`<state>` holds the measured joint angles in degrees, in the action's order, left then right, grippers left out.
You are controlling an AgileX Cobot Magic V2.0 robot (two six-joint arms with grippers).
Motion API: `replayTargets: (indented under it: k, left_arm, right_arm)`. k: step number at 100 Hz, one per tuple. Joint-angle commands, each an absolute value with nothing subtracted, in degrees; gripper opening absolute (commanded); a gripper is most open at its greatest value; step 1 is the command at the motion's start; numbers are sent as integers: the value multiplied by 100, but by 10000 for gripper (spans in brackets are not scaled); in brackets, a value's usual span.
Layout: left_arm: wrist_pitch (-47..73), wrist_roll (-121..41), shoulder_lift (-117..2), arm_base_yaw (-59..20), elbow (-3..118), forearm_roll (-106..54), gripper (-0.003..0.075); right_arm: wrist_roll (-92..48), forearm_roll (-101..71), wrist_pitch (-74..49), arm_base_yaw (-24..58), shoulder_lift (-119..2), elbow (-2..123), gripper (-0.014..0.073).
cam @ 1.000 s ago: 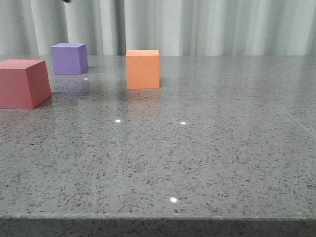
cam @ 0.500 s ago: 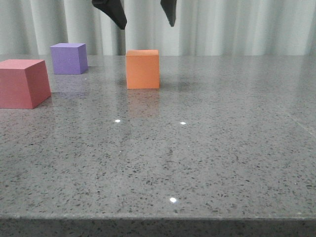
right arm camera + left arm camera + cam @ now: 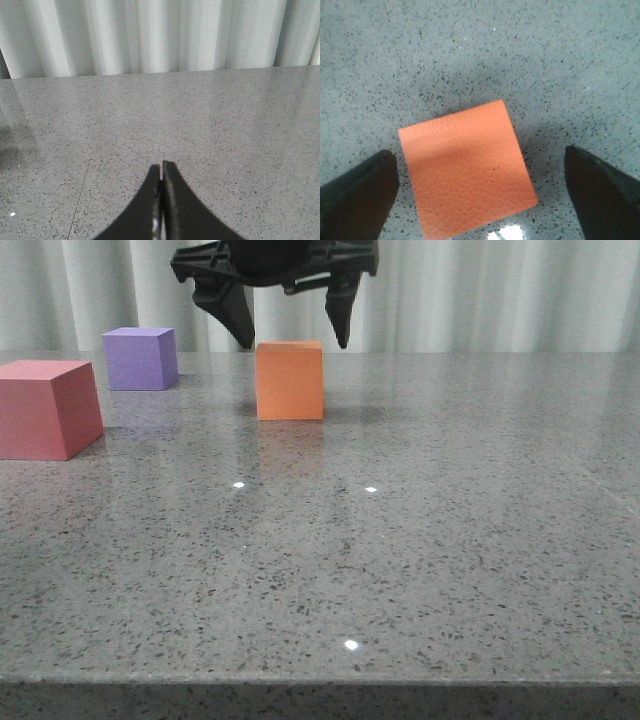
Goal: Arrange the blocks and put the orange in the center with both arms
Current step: 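Lower the left gripper over the orange cube and close on it, then lift the orange cube with the left gripper toward the purple cube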
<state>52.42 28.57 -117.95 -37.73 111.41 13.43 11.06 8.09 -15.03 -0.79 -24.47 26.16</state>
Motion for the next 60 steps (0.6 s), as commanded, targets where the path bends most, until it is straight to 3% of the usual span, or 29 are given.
replayTargets:
  k: [1,20,27,42,60]
  left_arm:
    - [4963,2941,-11596,-3797,11336,1437,621]
    - [5062,2941,-11815,-3797,11336,1437,610]
    - [5062,2941,-11815,-3797,11336,1437,547]
    - [5100,2941,-11747,-3797,11336,1437,326]
    - [5314,2446,-11384,-3797,11336,1459,306]
  right_arm:
    - [1086,884,-1013,-113,-2467,2759,-67]
    - [1086,884,-1013,-113,-2467,2759,-67]
    - [1086,884,-1013,-113,-2467,2759,-67]
    - [1086,884,-1013,-113,-2467,2759,-67]
    - [1086,884,-1013,-113,-2467,2759,-67]
